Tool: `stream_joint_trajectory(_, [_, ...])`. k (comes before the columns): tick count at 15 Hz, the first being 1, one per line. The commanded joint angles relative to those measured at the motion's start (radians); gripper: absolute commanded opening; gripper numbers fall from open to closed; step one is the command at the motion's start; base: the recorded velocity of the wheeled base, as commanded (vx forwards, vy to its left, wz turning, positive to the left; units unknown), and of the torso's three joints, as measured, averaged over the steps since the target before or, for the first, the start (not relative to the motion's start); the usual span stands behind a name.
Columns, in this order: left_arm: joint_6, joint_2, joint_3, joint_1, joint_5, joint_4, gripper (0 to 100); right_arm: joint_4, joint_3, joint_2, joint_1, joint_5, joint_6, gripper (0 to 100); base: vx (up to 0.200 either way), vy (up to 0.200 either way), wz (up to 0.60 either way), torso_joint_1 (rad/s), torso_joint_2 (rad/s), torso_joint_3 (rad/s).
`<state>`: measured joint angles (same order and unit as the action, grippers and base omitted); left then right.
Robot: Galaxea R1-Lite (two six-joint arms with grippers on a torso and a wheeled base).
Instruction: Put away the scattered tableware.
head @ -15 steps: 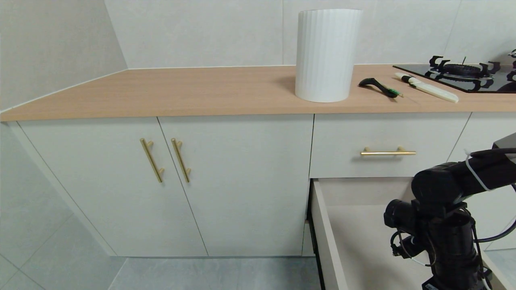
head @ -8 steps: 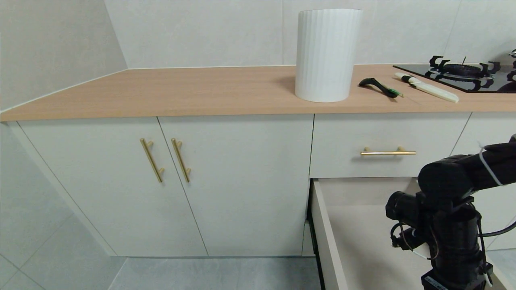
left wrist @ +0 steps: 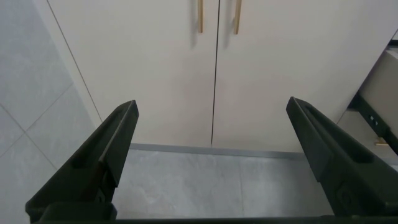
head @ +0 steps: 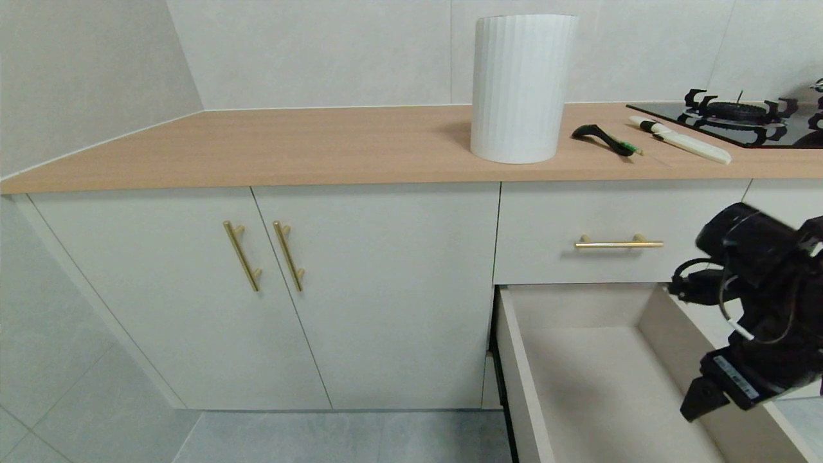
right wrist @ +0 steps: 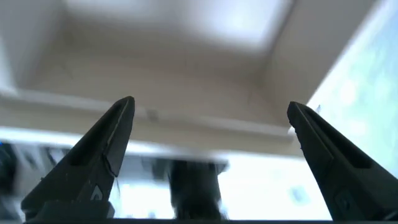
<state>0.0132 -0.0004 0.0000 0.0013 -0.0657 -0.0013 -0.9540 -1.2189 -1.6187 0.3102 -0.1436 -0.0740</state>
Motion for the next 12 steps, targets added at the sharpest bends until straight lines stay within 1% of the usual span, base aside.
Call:
stream_joint_trajectory(1, [0.001, 0.0, 0.0, 0.0, 0.0, 0.0, 100, 0.086, -0.008, 0.158, -0.046, 0.002, -0.001, 100, 0.0, 0.0, 0.0, 0.0, 0.0, 0.0])
stream_joint_trajectory(2, [0.001, 0.0, 0.0, 0.0, 0.0, 0.0, 100, 0.115, -0.004, 0.203, -0.053, 0.009, -0.001, 100, 0.0, 0.0, 0.0, 0.0, 0.0, 0.0])
stream_joint_trajectory(5, [0.001, 0.0, 0.0, 0.0, 0.0, 0.0, 100, 0.139, -0.001, 0.275, -0.053, 0.015, 0.003, 100, 0.0, 0.0, 0.0, 0.0, 0.0, 0.0])
stream_joint_trajectory(8, [0.001, 0.0, 0.0, 0.0, 0.0, 0.0, 100, 0.259, 0.041, 0.338, -0.053, 0.013, 0.003, 100, 0.0, 0.0, 0.0, 0.0, 0.0, 0.0])
stream_joint_trajectory(10, [0.001, 0.0, 0.0, 0.0, 0.0, 0.0, 100, 0.293, 0.064, 0.367, -0.053, 0.013, 0.007, 100, 0.0, 0.0, 0.0, 0.005, -0.18, -0.171])
stream_joint_trajectory(12, [0.001, 0.0, 0.0, 0.0, 0.0, 0.0, 100, 0.293, 0.065, 0.373, -0.051, 0.013, 0.008, 100, 0.0, 0.0, 0.0, 0.024, -0.18, -0.317])
